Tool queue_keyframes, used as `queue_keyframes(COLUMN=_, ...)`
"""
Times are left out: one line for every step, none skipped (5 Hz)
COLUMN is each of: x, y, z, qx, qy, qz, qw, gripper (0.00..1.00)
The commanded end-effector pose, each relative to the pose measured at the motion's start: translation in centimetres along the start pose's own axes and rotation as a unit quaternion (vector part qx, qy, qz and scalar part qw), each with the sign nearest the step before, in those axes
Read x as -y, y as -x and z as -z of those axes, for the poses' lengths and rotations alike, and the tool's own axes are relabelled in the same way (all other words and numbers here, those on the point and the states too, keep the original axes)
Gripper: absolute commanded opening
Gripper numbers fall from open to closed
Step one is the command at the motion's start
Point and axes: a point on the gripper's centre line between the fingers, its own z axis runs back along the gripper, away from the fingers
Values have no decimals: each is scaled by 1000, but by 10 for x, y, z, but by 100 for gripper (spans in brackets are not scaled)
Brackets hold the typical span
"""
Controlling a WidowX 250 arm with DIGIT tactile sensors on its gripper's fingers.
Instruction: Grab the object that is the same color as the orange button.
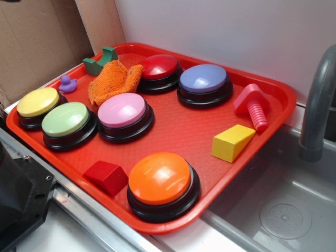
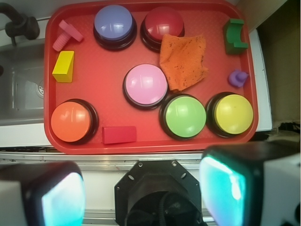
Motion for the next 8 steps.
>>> queue_keyframes(x=0, y=0, z=0, qx=0, qy=0, qz=0, qw=1000, gripper=100)
queue_keyframes(x=-16, y=-14, z=17, qx=15, qy=-4, qz=-73, qw=997, gripper=100)
queue_keyframes(x=-38, y=-26, z=31, qx=28, qy=-5, qz=-137, qw=990, gripper=100)
queue_keyframes(x=-61, y=-48, z=56, qx=44, qy=-25, qz=-204, qw=978, gripper=100)
queue_keyframes(x=-79, y=-71, z=87, qx=60, qy=-46, qz=-245, qw=967, gripper=100)
queue_keyframes(x=-93, y=-87, z=115, qx=96, qy=-46, qz=-272, qw=956, gripper=100)
queue_keyframes(x=-106, y=-99, z=138, qx=113, qy=-35, qz=-279, qw=953, gripper=100)
queue_keyframes(x=-113, y=-105, z=160, qx=109, qy=-34, qz=-272, qw=956, gripper=100)
